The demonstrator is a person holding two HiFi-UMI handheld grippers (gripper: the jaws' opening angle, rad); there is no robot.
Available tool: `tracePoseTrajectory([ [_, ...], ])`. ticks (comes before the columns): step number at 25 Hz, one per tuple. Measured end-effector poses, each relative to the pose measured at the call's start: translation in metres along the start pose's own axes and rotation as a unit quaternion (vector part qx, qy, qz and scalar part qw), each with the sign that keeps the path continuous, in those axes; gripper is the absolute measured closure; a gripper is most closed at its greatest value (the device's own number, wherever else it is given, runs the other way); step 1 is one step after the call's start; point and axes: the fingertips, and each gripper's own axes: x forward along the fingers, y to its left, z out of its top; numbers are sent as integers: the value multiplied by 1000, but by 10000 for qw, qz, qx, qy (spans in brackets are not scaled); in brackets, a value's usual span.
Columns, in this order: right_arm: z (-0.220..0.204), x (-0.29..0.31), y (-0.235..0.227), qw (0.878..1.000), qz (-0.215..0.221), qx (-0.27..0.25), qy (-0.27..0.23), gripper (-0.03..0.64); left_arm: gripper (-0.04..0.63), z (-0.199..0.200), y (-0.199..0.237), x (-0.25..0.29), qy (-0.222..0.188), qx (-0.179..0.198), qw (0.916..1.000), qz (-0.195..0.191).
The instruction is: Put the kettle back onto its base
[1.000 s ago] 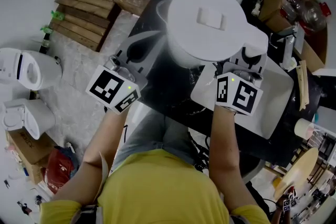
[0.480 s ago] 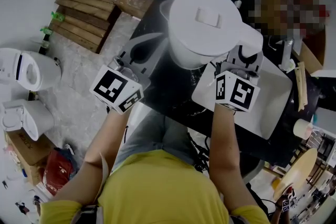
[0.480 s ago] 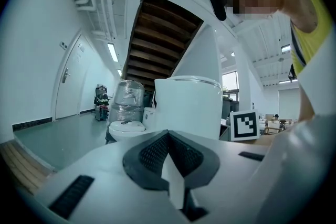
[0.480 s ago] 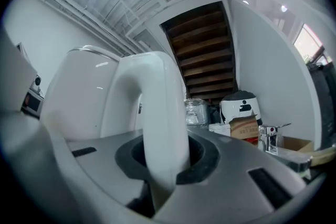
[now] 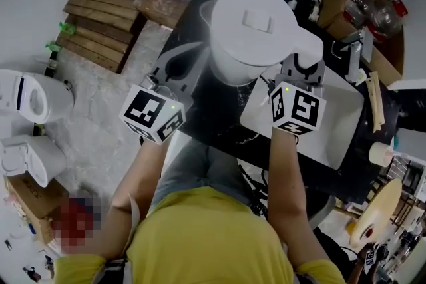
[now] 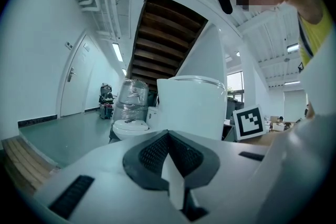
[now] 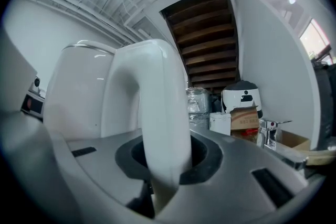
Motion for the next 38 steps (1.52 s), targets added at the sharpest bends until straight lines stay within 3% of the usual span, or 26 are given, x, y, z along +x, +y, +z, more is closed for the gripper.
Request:
tracePoseTrajectory([
  [8, 1, -17, -6, 9991, -309, -23, 274, 454, 591, 2, 1, 0, -36, -75, 9999, 133],
  [15, 13, -41, -3, 9974, -526, 3, 492, 446, 591, 2, -1, -1, -51, -105, 9999, 99],
  [25, 30, -83, 24, 9985, -203, -176, 472, 446, 591, 10, -6, -12, -64, 26, 9996, 261],
  [29, 36, -92, 36, 9988, 34, -226, 442, 464, 591, 17, -10, -22, -109, 222, 9982, 543],
  [38, 59, -111, 59, 9977, 598, -196, 263, 581, 591, 39, -60, -35, -302, 329, 9989, 145],
])
